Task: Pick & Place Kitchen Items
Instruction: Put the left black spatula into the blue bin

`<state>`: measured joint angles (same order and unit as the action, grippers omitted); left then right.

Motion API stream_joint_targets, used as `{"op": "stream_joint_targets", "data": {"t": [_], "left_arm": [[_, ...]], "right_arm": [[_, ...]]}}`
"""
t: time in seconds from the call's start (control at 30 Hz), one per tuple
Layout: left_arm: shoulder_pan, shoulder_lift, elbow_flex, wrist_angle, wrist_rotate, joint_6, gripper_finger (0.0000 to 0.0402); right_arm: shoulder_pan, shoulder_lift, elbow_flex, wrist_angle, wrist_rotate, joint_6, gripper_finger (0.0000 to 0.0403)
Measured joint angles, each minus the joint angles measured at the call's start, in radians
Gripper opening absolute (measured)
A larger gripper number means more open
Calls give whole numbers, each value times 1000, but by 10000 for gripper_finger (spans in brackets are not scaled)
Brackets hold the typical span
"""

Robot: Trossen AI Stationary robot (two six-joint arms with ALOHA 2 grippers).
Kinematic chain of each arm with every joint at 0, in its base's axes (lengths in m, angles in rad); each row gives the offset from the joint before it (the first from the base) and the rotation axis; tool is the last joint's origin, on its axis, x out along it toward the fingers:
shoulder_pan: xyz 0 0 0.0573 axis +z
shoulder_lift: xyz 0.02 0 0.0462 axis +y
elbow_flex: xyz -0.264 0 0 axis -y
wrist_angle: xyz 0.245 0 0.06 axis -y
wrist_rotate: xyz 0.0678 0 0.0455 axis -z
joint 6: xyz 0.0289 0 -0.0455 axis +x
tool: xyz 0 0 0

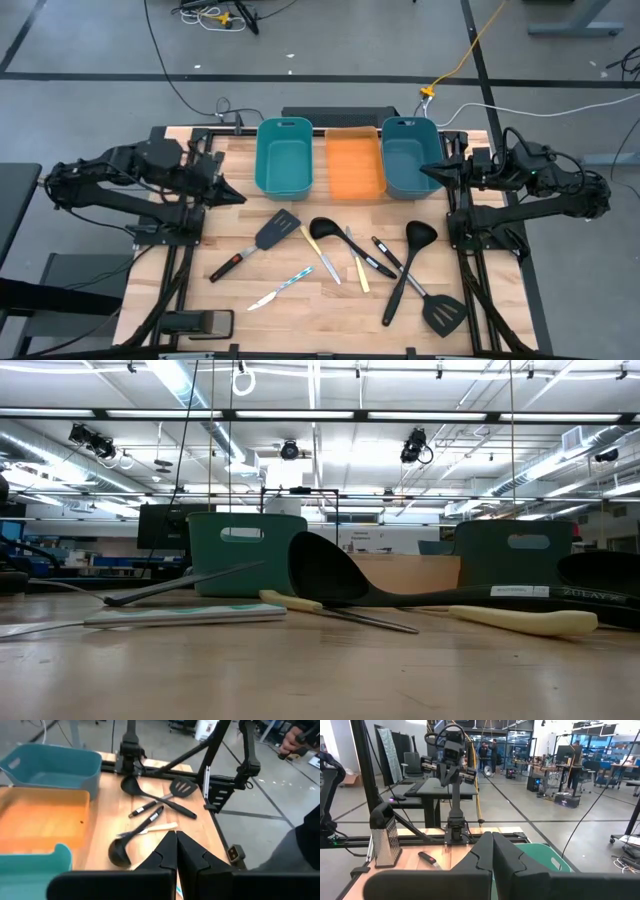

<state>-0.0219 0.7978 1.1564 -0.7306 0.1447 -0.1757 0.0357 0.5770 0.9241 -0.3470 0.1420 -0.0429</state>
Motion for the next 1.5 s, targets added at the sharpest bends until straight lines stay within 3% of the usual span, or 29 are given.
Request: {"op": "stream_joint_targets", "data": {"t": [0.23,0.5,0.77,1.17,1.5], "left_arm": [[0,10,0,-28,12,-29,1],[-1,-60,1,-106,9,-30,1],[-1,-60,0,-259,7,-55,2],[-1,12,0,-339,8,-169,17],[-1,83,0,-364,95,-186,23]], "right_arm": [[0,0,0,0,0,7,4],[0,0,0,1,0,9,4],[0,4,0,1,44,12,4],[0,5,0,1,53,11,6],[0,5,0,1,53,11,6]]}}
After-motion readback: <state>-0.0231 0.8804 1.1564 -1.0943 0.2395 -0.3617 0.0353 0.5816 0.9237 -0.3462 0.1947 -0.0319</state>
